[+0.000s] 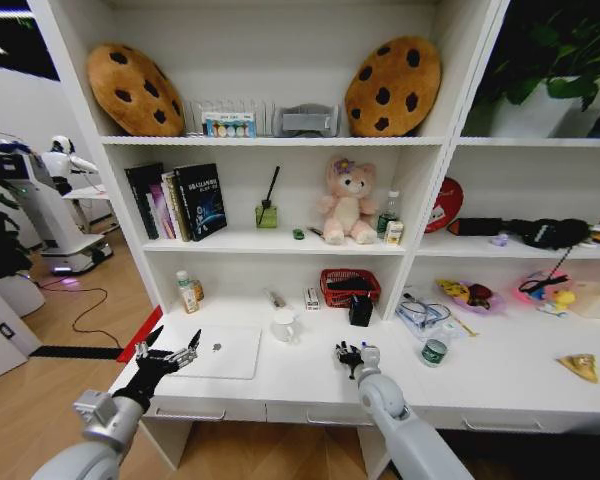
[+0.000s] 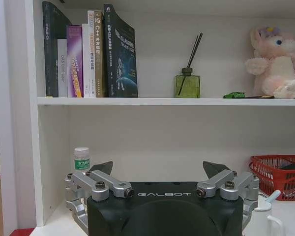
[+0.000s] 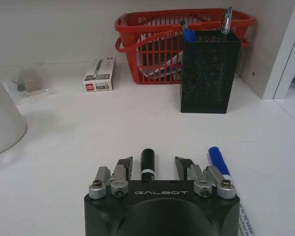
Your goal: Organize the objects on the table.
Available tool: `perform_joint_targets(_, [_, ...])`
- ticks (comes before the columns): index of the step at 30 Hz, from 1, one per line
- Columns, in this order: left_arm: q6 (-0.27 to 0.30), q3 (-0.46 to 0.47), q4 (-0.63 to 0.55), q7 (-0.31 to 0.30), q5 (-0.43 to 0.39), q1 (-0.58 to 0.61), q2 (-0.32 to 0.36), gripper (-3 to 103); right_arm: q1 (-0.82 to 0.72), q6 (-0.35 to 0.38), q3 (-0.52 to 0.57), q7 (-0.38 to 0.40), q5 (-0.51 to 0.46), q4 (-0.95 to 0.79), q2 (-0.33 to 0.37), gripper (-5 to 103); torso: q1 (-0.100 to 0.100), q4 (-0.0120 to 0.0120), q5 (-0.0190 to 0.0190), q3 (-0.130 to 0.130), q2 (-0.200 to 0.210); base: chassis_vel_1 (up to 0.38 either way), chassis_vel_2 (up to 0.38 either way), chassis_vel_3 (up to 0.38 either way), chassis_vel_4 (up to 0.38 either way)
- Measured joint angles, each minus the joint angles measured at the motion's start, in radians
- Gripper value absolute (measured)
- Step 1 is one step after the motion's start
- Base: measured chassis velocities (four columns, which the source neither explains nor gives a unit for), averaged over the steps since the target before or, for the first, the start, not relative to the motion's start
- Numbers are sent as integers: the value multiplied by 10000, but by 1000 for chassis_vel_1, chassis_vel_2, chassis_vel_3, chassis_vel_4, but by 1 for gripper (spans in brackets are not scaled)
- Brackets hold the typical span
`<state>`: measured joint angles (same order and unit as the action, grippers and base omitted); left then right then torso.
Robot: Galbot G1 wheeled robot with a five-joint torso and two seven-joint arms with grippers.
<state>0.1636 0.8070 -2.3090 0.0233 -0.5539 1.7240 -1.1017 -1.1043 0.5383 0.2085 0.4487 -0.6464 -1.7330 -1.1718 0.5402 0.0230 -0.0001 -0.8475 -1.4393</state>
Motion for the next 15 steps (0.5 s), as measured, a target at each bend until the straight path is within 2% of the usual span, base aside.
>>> perform_joint_targets(3, [0,0,0,0,0,0,0,100,42,104,-9,19,-192,-4,193,50,0,0,0,0,0,0,0,0,0])
perform_joint_targets(4, [0,0,0,0,0,0,0,100,43,125,-8,32,-228,-14,281,40,0,0,0,0,0,0,0,0,0])
perform_joint_targets(5, [0,0,0,0,0,0,0,100,43,125,-8,32,-228,-14,281,40,0,0,0,0,0,0,0,0,0])
perform_joint_targets(7, [0,0,0,0,0,0,0,100,10,153,1,76,-239,-40,327,30,0,3,-1,0,0,0,0,0,0])
perform_joint_targets(9, [0,0,0,0,0,0,0,100,-4,155,1,79,-237,-46,327,30,0,3,0,0,0,0,0,0,0])
perform_joint_targets(10, [0,0,1,0,0,0,0,100,-21,159,5,80,-227,-47,313,19,0,3,-1,0,0,0,0,0,0])
perform_joint_targets(12, [0,0,0,0,0,0,0,100,-25,159,5,80,-221,-49,303,19,0,3,0,0,-1,0,0,0,0])
perform_joint_targets(13, [0,0,0,0,0,0,0,100,-26,154,1,74,-217,-59,299,14,0,2,0,0,0,0,0,0,0])
perform_joint_targets(15, [0,0,0,0,0,0,0,100,-21,87,-13,36,-219,-76,301,12,0,2,1,0,0,0,0,0,0])
